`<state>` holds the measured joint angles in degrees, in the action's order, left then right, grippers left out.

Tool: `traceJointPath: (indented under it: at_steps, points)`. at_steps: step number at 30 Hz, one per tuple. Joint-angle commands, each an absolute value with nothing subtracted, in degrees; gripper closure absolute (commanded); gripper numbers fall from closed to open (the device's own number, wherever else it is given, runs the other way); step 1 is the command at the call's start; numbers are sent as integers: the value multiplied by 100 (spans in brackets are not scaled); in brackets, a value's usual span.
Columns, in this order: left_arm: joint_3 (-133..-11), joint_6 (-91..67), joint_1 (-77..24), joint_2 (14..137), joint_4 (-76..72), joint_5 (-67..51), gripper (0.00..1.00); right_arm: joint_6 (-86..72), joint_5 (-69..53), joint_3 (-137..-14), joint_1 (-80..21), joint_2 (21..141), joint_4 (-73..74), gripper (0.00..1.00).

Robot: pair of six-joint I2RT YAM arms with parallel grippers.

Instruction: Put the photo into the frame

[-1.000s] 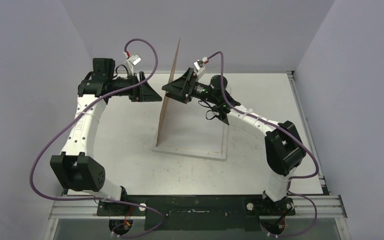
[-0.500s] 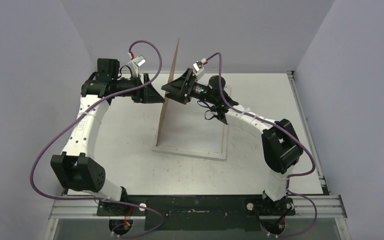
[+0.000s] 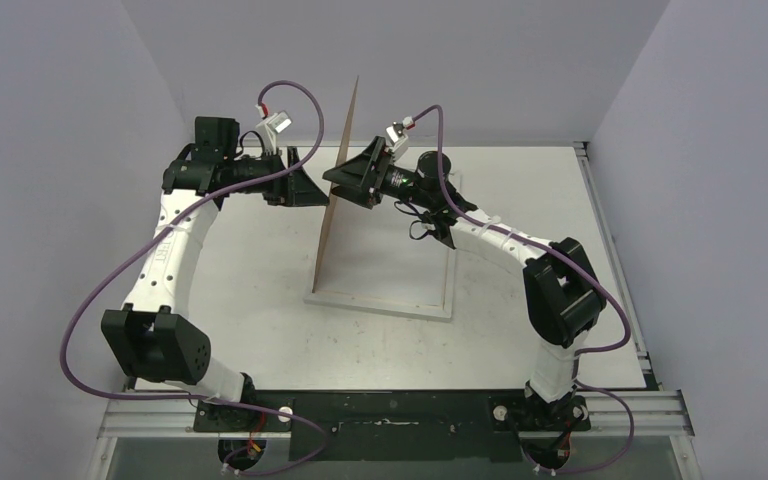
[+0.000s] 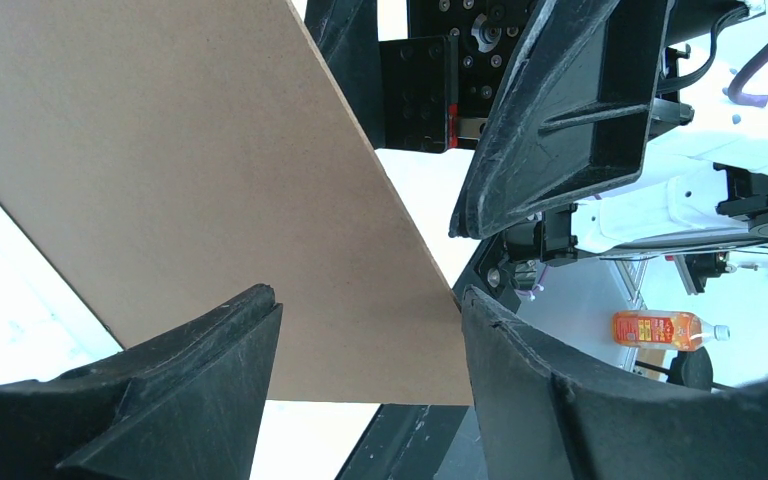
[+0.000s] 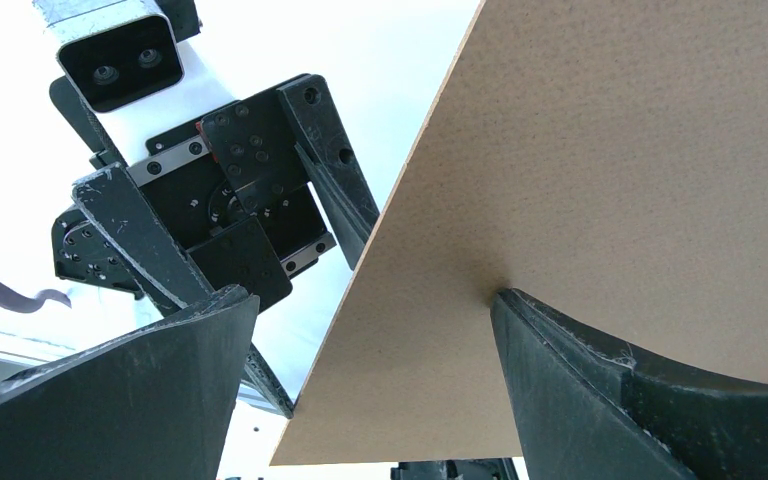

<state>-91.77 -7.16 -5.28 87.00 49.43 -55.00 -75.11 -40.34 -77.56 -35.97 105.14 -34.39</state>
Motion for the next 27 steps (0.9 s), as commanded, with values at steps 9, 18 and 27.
traceJointPath:
  at_steps: [9,18,27]
  points:
    - [-9246,-391,-432,8582,4862,-4710,41,-7121,-4063,-7860,-3445,10218,-3331,10]
    - [-9314,-325,-238,8553,4890,-4614,43,-6948,-4103,-7574,-3269,9905,-3059,10]
    - [-9319,-316,-229,8536,4904,-4661,43,-3737,-879,-8903,-2878,9406,3003,10]
